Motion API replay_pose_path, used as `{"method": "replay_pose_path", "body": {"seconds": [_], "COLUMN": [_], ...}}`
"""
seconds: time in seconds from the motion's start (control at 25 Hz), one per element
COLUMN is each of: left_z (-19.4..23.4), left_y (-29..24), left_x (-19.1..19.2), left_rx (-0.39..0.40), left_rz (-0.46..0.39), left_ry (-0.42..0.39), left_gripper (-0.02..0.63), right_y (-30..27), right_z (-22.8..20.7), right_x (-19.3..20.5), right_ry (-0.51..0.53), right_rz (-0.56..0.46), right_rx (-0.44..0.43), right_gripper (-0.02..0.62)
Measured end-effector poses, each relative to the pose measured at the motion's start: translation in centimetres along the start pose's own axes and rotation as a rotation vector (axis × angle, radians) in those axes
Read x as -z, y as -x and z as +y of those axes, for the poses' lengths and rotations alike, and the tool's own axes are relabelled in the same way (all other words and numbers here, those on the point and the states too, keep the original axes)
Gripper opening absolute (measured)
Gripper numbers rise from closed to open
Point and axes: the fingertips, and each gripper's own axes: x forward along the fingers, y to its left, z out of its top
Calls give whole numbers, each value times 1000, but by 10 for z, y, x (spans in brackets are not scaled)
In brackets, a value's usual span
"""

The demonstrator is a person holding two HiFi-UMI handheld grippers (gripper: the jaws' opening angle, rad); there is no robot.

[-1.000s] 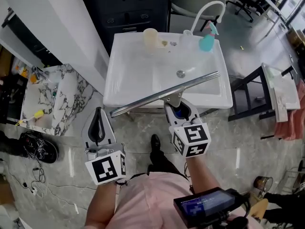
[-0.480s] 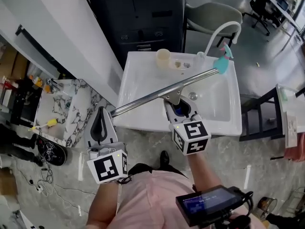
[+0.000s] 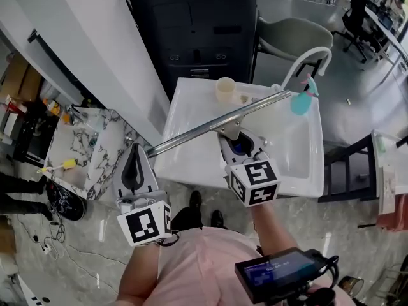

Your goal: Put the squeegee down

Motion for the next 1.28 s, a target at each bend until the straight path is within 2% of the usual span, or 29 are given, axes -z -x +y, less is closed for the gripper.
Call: {"method": "replay_pose_path", "body": {"seconds": [0.52,1.28], "left_z": [14,30], "left_y": [-39,-82], "left_x": [31,98], "left_rx": [11,49], "left_rz": [49,177], "left_ry": [37,56], "left_gripper": [9,9], "right_y": [-46,-101], "right_z": [-4,8], "right_x": [34,125], "right_ry": [0,-58], "right_rz": [118,339], "right_rx": [-11,-66], "right_gripper": [103,101]}}
